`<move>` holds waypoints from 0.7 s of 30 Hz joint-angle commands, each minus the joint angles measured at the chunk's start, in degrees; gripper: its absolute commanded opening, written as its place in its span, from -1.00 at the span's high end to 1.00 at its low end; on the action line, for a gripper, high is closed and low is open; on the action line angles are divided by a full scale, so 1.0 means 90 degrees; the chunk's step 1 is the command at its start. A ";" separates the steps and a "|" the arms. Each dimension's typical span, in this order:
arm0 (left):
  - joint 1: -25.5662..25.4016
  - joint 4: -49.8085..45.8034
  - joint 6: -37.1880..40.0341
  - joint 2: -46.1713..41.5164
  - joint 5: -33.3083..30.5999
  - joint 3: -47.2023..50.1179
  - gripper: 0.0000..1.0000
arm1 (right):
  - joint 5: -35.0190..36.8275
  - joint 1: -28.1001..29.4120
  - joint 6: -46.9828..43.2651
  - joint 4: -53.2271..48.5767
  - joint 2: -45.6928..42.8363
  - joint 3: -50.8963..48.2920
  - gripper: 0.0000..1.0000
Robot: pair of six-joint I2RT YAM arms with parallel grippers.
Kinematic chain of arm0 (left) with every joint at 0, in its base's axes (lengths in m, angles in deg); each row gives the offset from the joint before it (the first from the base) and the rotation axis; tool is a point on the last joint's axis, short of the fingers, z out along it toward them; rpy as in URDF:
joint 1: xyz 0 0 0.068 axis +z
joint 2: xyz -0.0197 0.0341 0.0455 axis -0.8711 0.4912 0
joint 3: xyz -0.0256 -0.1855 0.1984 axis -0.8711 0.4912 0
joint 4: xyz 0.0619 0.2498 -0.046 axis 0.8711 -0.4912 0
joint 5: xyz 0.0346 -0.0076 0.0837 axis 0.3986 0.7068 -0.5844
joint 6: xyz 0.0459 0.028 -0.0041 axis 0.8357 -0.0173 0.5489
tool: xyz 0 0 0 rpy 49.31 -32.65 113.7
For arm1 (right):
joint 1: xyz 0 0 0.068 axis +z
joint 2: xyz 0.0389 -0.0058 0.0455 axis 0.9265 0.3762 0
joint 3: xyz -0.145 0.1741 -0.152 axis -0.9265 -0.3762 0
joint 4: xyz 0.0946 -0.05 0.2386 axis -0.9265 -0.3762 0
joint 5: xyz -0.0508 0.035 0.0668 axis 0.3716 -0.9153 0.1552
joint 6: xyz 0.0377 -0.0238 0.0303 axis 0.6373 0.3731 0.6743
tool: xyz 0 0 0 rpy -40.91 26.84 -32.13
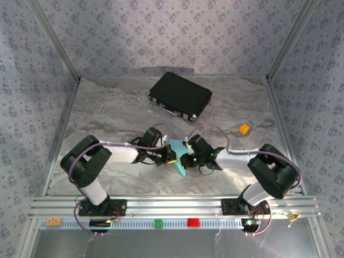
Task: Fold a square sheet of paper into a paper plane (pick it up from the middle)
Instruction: Third fold the triangle at the center of the table.
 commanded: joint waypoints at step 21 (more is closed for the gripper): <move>-0.0056 -0.0755 0.0497 0.0282 -0.0332 -0.0064 1.00 | 0.0287 -0.0061 0.0069 -0.0422 0.0158 0.0052 0.96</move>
